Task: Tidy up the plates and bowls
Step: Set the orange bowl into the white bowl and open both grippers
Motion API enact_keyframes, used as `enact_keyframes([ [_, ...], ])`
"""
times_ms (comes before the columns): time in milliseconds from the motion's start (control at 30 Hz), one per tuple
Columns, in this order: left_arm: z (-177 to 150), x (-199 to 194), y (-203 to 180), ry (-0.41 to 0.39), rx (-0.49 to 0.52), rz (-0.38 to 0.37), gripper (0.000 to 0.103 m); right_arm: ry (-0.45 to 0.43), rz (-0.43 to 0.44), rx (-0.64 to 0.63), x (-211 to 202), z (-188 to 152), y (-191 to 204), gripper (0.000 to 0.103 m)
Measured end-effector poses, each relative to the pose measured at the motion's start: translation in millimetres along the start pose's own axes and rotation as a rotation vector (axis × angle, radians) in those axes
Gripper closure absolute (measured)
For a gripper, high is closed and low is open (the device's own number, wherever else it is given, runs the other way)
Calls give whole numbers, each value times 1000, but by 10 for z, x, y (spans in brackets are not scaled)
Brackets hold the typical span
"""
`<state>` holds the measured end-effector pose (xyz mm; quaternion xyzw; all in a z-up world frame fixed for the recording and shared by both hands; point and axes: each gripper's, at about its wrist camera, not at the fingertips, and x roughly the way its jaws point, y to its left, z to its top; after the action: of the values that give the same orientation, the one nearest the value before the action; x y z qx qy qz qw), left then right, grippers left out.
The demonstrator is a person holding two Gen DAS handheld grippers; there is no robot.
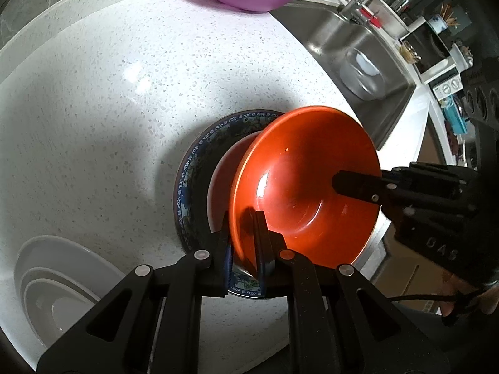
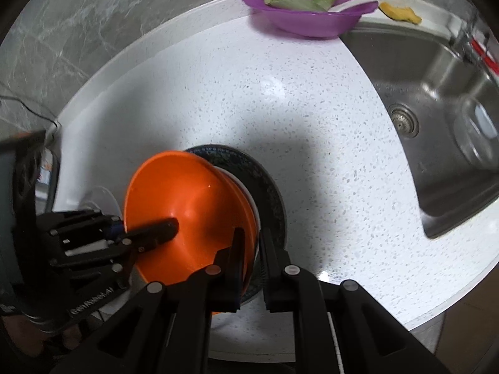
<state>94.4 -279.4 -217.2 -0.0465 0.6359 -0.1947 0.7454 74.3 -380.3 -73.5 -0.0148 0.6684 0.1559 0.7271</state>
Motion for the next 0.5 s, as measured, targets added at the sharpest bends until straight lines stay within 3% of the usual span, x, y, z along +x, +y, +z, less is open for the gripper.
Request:
enact_keyframes([
  [333, -44, -74, 19, -28, -30, -24, 87, 30, -34, -31, 97, -44, 51, 91],
  [433, -63, -110, -14, -41, -23, -49, 76, 29, -31, -30, 110, -39, 45, 91],
  [500, -70, -137, -35, -55, -15, -67, 59, 30, -30, -28, 118, -46, 42, 91],
])
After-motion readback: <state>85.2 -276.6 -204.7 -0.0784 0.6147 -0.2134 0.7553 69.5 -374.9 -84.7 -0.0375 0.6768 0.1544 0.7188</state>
